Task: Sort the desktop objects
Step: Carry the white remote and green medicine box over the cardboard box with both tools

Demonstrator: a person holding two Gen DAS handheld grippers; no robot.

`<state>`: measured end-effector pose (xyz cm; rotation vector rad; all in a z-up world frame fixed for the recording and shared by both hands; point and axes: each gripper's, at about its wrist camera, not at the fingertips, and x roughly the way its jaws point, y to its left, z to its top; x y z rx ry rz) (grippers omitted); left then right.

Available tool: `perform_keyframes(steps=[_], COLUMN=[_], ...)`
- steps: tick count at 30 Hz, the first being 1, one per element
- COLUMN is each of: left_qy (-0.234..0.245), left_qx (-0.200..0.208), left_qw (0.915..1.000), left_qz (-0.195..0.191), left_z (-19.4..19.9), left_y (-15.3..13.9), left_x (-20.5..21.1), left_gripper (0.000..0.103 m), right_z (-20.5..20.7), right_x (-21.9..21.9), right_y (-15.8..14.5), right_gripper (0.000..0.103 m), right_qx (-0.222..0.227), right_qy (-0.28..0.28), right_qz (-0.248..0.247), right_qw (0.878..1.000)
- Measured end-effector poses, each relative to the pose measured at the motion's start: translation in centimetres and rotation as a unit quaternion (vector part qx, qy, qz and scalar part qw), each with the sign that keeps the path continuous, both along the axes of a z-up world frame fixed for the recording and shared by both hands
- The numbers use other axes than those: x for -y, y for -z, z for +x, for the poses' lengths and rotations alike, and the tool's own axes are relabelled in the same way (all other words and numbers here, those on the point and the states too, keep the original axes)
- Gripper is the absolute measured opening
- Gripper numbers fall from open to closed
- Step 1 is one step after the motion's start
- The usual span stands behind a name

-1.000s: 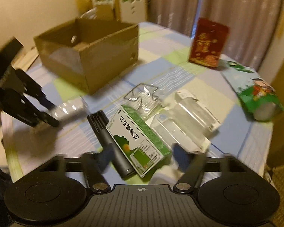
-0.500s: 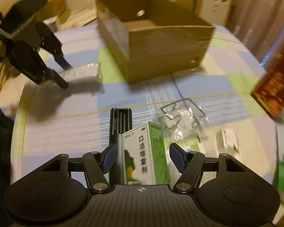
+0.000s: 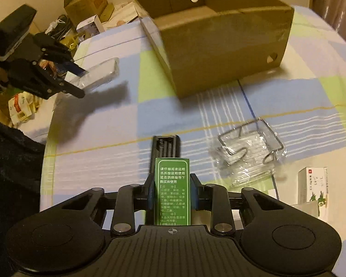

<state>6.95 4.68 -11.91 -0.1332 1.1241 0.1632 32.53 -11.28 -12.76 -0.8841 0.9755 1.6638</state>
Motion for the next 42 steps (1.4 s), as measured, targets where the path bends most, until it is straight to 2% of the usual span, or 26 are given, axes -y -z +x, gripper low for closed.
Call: perform_keyframes(steps=[5, 11, 14, 18, 21, 30, 35, 37, 42], left_qy=[0.015, 0.044, 0.055, 0.064, 0.071, 0.068, 0.035, 0.029, 0.021], left_qx=[-0.002, 0.009, 0.023, 0.048, 0.07, 0.138, 0.16, 0.159, 0.128], left_qw=[0.9999, 0.9984, 0.9973, 0.9955, 0.9941, 0.9878, 0.9863, 0.9868, 0.9915], left_qz=[-0.008, -0.035, -0.043, -0.051, -0.042, -0.023, -0.015, -0.01, -0.012], left_z=[0.7, 1.2, 0.9, 0.5, 0.7, 4.4, 8.0, 9.6, 12.8], left_y=[0.4, -0.3, -1.9, -4.7, -7.1, -12.8, -14.4, -14.5, -12.8], left_x=[-0.5, -1.8, -2.9, -5.2, -7.3, -14.2, -18.1, -19.3, -21.4], left_gripper=[0.034, 0.034, 0.034, 0.034, 0.034, 0.034, 0.034, 0.034, 0.034], right_z=[-3.1, -6.2, -7.1, -7.1, -6.7, -5.1, -3.7, -3.1, -1.2], right_x=[-0.1, 1.0, 1.4, 0.7, -0.4, -6.8, -11.6, -14.0, -19.6], right_y=[1.3, -0.5, -1.9, -4.2, -6.4, -13.7, -16.6, -16.9, -15.8], right_gripper=[0.029, 0.029, 0.029, 0.029, 0.029, 0.029, 0.029, 0.029, 0.029], right_qx=[0.041, 0.059, 0.065, 0.052, 0.037, -0.001, -0.024, -0.027, -0.034], right_qy=[0.017, 0.076, 0.133, 0.227, 0.277, 0.372, 0.408, 0.417, 0.448], right_qz=[-0.024, -0.001, 0.012, 0.036, 0.066, 0.159, 0.201, 0.208, 0.179], right_qw=[0.999, 0.995, 0.989, 0.972, 0.958, 0.915, 0.89, 0.884, 0.875])
